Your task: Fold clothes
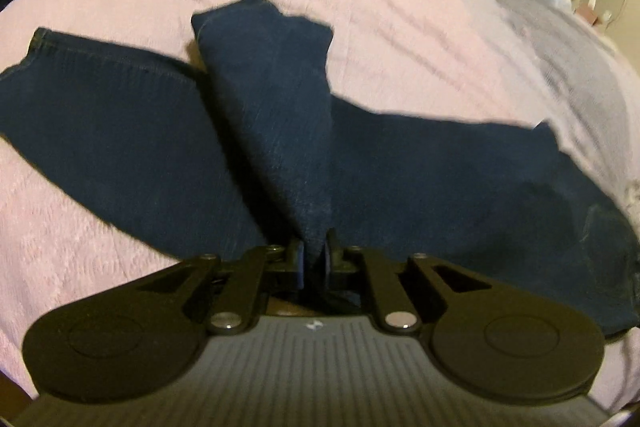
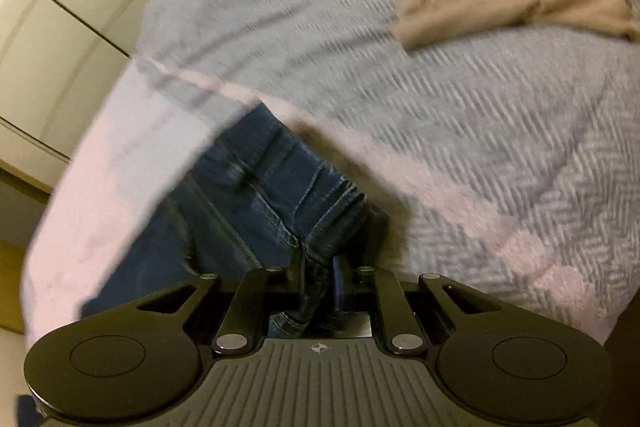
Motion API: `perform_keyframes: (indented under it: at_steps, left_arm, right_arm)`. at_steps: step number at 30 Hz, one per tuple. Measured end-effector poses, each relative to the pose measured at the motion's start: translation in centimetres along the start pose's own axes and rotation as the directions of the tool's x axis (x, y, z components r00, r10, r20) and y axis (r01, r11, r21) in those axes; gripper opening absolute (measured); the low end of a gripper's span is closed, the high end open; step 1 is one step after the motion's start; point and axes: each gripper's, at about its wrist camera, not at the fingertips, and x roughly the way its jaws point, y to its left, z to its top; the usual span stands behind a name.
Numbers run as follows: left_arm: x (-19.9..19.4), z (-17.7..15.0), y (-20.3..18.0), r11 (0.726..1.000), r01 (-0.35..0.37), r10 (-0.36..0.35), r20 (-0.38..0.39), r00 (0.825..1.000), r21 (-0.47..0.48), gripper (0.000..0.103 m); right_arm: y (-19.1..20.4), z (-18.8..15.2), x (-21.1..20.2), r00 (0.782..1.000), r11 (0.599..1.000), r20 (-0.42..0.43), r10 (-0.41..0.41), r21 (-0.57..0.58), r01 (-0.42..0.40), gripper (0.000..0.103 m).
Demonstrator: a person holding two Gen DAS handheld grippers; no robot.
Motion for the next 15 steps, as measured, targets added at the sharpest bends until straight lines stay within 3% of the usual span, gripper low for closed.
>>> perform_keyframes:
  at_steps: [3,5,7,10,15]
  left_arm:
    - [0.3,0.1,-0.2,1.0,-0.019,0.019,-0.012,1.0,0.007,0.012]
    - [-0.8,0.2,-0.1,1.0,-0.013,0.014,-0.016,1.0,0.022,0.014]
    - [-2.5,0.0,0.5,0.999,0.0,0.001,-0.022,1.0,0.034,0.02]
    - [-4.6,0.1,2.8,1.0,-0.017,0.017,-0.017,1.0,0.003,0.02]
    - [-8.0,0.5,7.1,0.997,-0.053,0.052,-0.007,0.999,-0.059,0.016]
  right_arm:
    - [0.7,0.3,0.5,0.999,0.999,-0.018,-0.038,-0.014,0.038,0.017]
    - [1.6,0.4,-0.6,0.997,0.995,-0.004,-0.079,-0.065,0.078,0.036]
    - [2.7,0.3,-2.1,0.99,0.981,0.045,-0.133,-0.135,0.138,0.042]
    - [4.5,-0.4,-3.8,0.973,0.941,0.123,-0.195,-0.255,0.221,0.043]
    - [6.7,-1.8,-2.7,0.986,0.884,0.031,-0.164,-0.439,0.161,0.043]
